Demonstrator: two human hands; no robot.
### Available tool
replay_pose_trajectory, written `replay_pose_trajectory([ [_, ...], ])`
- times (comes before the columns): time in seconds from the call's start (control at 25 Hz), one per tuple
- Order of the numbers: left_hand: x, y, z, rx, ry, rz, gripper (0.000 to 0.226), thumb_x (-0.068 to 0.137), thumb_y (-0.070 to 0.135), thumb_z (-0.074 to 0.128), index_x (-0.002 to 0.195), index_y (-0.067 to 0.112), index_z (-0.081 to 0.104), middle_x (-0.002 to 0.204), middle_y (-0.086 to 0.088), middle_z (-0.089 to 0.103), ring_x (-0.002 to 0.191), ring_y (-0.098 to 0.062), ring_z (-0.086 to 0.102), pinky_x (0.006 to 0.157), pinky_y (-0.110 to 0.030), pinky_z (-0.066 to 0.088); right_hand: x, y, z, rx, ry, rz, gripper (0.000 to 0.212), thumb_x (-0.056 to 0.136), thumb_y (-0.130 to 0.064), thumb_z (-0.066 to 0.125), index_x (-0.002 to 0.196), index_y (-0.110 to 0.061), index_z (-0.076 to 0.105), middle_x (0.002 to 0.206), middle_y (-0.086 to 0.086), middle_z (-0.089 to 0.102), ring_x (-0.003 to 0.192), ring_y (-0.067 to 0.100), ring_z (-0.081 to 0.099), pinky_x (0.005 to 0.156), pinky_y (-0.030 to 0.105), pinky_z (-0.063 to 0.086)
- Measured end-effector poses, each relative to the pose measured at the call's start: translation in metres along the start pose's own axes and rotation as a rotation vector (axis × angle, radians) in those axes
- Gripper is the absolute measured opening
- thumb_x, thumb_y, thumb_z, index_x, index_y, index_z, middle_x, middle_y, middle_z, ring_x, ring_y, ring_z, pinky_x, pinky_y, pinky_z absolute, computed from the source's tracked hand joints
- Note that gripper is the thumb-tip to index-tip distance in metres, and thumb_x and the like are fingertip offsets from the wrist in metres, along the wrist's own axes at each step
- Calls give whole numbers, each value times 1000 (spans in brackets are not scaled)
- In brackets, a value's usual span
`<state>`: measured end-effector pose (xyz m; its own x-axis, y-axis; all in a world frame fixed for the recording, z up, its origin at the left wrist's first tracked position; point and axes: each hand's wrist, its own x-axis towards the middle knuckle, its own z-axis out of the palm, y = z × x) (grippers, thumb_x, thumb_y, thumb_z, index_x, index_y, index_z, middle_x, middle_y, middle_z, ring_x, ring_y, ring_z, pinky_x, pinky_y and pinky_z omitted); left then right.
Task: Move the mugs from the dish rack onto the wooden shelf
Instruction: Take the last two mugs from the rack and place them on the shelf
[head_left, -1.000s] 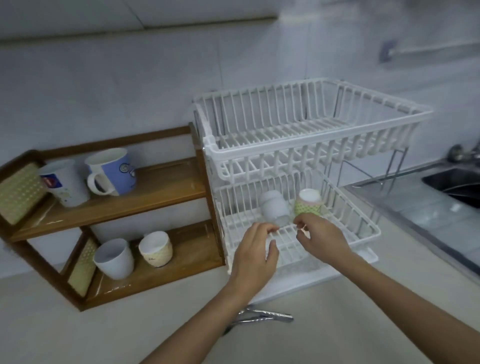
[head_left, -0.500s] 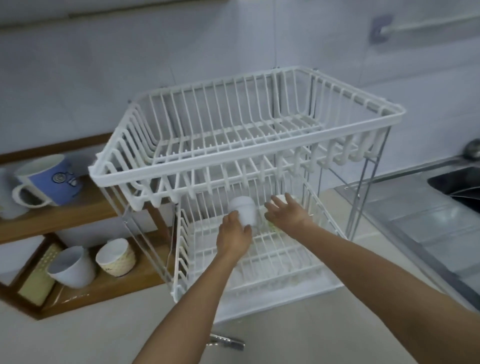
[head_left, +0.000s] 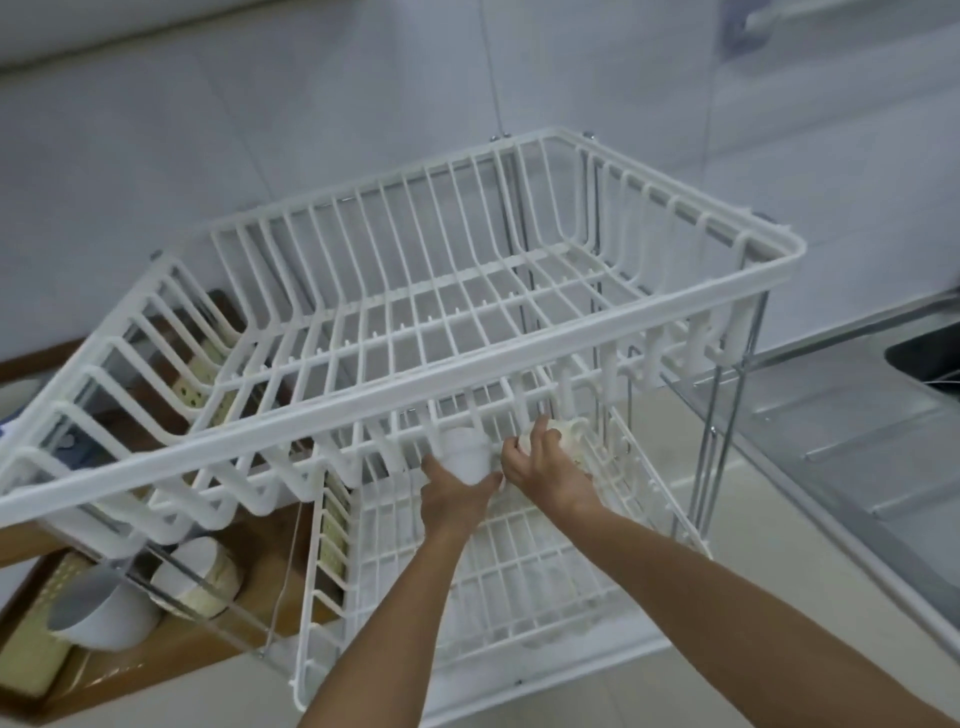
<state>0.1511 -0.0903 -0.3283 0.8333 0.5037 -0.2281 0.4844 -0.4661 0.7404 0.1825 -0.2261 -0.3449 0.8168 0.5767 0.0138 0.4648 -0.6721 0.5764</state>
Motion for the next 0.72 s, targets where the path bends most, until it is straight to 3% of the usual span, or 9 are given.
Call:
replay_pose_trajectory([
  [0.08, 0, -2, 1, -54, 37, -10, 99, 67, 43, 79, 143, 14, 22, 127, -17, 56, 104, -35, 61, 85, -43, 55, 3, 7, -5, 31, -85, -22, 75, 70, -17, 81, 134, -16, 42, 126, 2, 44, 112, 31, 52, 93, 46, 49],
  [0.16, -5, -8, -1, -114, 59, 14, 92, 67, 38, 79, 140, 16, 28, 123, -14, 58, 99, -33, 62, 82, -45, 57, -1, 18, -3, -115, 33, -61, 57, 82, -18, 70, 131, -9, 44, 128, 6, 49, 115, 29, 49, 98, 42, 46],
  [0.24, -16, -14, -8, -216, 88, 36, 90, 64, 35, 81, 138, 21, 32, 121, -10, 58, 97, -30, 61, 81, -45, 58, -6, 46, -15, 183, -23, 78, 37, 94, -16, 52, 127, -1, 45, 128, 16, 52, 116, 33, 48, 99, 27, 37],
  [0.28, -23, -17, -14, -272, 99, 55, 91, 62, 35, 82, 138, 24, 31, 121, -7, 57, 98, -28, 60, 81, -43, 58, -14, 52, -21, 297, 25, 123, 36, 92, -19, 55, 124, -3, 48, 124, 15, 56, 111, 35, 51, 95, 33, 38],
  [0.32, -32, -19, -21, -312, 109, 93, 93, 61, 35, 83, 138, 26, 31, 121, -4, 56, 99, -26, 59, 81, -40, 57, -22, 56, -27, 382, 72, 200, 46, 81, -25, 67, 120, -7, 52, 116, 12, 58, 101, 35, 57, 88, 40, 42],
  [0.4, -56, -25, -36, -358, 125, 214, 94, 60, 34, 84, 137, 28, 31, 120, 0, 55, 100, -20, 58, 78, -33, 53, -40, 57, -36, 554, 209, 328, 79, 49, -42, 85, 114, -10, 54, 104, 8, 60, 82, 32, 63, 74, 39, 51],
  [0.56, -125, -52, -80, -485, 81, 383, 84, 53, 36, 84, 122, 44, 36, 113, 15, 55, 94, 5, 58, 64, -9, 49, -82, 41, -62, 1328, 253, 555, 85, 49, -62, 80, 115, -19, 50, 100, -4, 60, 88, 19, 59, 59, 24, 49],
  [0.64, -157, -77, -106, -503, 89, 452, 85, 47, 42, 82, 119, 49, 36, 112, 23, 54, 96, 14, 55, 64, -5, 50, -103, 26, -74, 1648, 293, 504, 81, 48, -54, 83, 116, -21, 53, 104, -6, 64, 95, 17, 62, 67, 22, 50],
  [0.72, -186, -110, -134, -521, 129, 506, 86, 44, 41, 81, 119, 52, 39, 112, 28, 56, 100, 12, 55, 69, -6, 50, -126, -2, -95, 1903, 315, 375, 82, 46, -45, 83, 120, -21, 56, 112, 0, 67, 105, 19, 64, 82, 33, 55],
])
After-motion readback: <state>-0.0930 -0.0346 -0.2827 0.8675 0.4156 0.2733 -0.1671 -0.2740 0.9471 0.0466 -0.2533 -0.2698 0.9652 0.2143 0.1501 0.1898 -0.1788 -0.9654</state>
